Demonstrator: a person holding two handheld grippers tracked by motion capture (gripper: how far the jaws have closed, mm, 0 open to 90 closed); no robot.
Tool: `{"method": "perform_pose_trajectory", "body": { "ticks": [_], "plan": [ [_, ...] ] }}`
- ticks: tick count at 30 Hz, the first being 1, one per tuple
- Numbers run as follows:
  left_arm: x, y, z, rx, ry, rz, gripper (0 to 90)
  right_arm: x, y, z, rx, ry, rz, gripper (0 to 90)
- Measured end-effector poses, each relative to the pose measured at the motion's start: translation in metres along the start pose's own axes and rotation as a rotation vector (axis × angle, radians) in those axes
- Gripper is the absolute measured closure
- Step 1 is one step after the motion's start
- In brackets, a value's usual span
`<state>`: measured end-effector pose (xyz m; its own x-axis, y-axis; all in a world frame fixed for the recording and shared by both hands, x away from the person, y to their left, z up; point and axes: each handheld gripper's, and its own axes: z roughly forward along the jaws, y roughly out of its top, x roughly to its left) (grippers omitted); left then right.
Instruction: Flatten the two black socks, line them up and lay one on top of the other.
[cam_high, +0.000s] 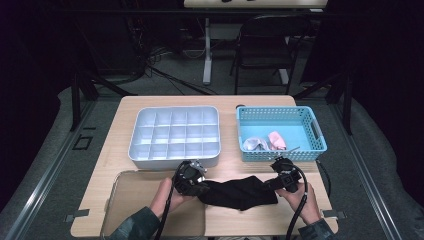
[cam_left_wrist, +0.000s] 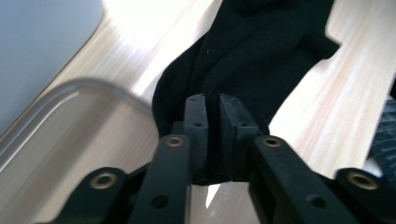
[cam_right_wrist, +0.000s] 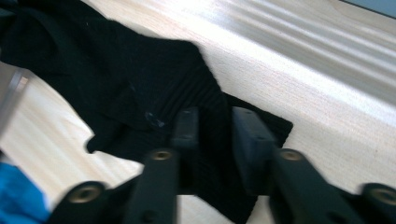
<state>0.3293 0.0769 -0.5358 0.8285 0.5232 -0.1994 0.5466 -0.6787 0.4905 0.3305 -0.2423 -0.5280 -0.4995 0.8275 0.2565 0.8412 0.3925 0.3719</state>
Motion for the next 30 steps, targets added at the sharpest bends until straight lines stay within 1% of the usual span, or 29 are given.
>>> {"method": "perform_pose_trajectory", "body": {
  "ticks": [1,2,3,4,5,6,8,9,10,11,12,13,14,15,16,17,18,19,20,21,22,23,25,26,27,30],
  "plan": [
    [-0.001,0.000,0.001,0.020,0.007,0.000,71.7,0.002,-0.001,0.003,-0.016,-0.005,0.000,61.5],
    [-0.002,-0.001,0.001,0.027,0.008,-0.003,67.8,0.002,-0.002,0.003,-0.006,-0.021,-0.026,56.9],
    [-0.003,-0.001,0.002,0.031,0.010,-0.007,63.4,0.003,-0.003,0.003,-0.003,-0.028,-0.046,52.1],
    [-0.004,0.000,0.002,0.038,0.015,-0.007,61.8,0.004,-0.003,0.004,-0.005,-0.017,-0.054,50.0],
    [-0.005,0.000,0.003,0.040,0.020,-0.008,60.3,0.005,-0.004,0.004,-0.014,-0.021,-0.072,50.5],
    [-0.006,0.000,0.003,0.046,0.026,-0.009,59.0,0.005,-0.004,0.004,-0.013,-0.036,-0.095,50.6],
    [-0.008,0.000,0.004,0.062,0.038,-0.008,57.8,0.006,-0.003,0.006,-0.039,-0.042,-0.092,53.9],
    [-0.008,0.000,0.004,0.065,0.038,-0.010,58.0,0.006,-0.003,0.007,-0.041,-0.052,-0.090,58.1],
    [-0.009,0.000,0.005,0.073,0.045,-0.008,59.2,0.006,-0.003,0.007,-0.037,-0.070,-0.085,61.4],
    [-0.009,0.000,0.005,0.070,0.051,-0.007,60.3,0.004,-0.003,0.008,-0.035,-0.071,-0.082,63.3],
    [-0.010,0.000,0.005,0.071,0.055,-0.003,63.3,0.003,-0.003,0.008,-0.032,-0.077,-0.074,68.0],
    [-0.011,0.000,0.005,0.074,0.061,0.002,65.9,0.001,-0.003,0.010,-0.041,-0.078,-0.066,70.2],
    [-0.012,0.000,0.006,0.076,0.067,0.007,68.4,-0.001,-0.003,0.009,-0.022,-0.085,-0.073,73.5],
    [-0.013,0.000,0.007,0.081,0.071,0.017,71.0,-0.001,-0.004,0.011,-0.034,-0.077,-0.060,76.2],
    [-0.013,-0.001,0.008,0.083,0.074,0.022,74.3,-0.001,-0.004,0.011,-0.037,-0.079,-0.056,78.7],
    [-0.014,-0.001,0.009,0.086,0.079,0.028,77.2,-0.001,-0.004,0.011,-0.032,-0.080,-0.060,80.8],
    [-0.014,-0.001,0.009,0.090,0.079,0.041,78.8,0.000,-0.004,0.011,-0.038,-0.085,-0.056,81.7],
    [-0.015,-0.001,0.009,0.082,0.075,0.038,80.4,0.000,-0.004,0.010,-0.036,-0.087,-0.058,82.0],
    [-0.015,-0.001,0.008,0.085,0.072,0.047,81.5,0.002,-0.005,0.009,-0.045,-0.105,-0.057,82.3],
    [-0.015,-0.001,0.007,0.080,0.070,0.048,82.2,0.002,-0.004,0.006,-0.041,-0.094,-0.066,82.4],
    [-0.014,-0.001,0.006,0.078,0.068,0.049,82.6,0.003,-0.004,0.005,-0.053,-0.097,-0.063,82.5],
    [-0.014,0.000,0.005,0.070,0.067,0.049,82.8,0.005,-0.004,0.001,-0.044,-0.102,-0.064,82.5],
    [-0.012,0.000,0.001,0.056,0.052,0.039,82.9,0.008,-0.004,-0.005,-0.067,-0.103,-0.060,82.5],
    [-0.011,0.001,-0.001,0.046,0.050,0.035,82.8,0.009,-0.004,-0.009,-0.066,-0.110,-0.063,82.5],
    [-0.010,0.001,-0.003,0.047,0.041,0.034,82.8,0.011,-0.004,-0.013,-0.085,-0.098,-0.052,82.5],
    [-0.006,0.003,-0.010,0.034,0.018,0.026,82.6,0.015,-0.005,-0.025,-0.108,-0.101,-0.050,82.5]
  ]
}}
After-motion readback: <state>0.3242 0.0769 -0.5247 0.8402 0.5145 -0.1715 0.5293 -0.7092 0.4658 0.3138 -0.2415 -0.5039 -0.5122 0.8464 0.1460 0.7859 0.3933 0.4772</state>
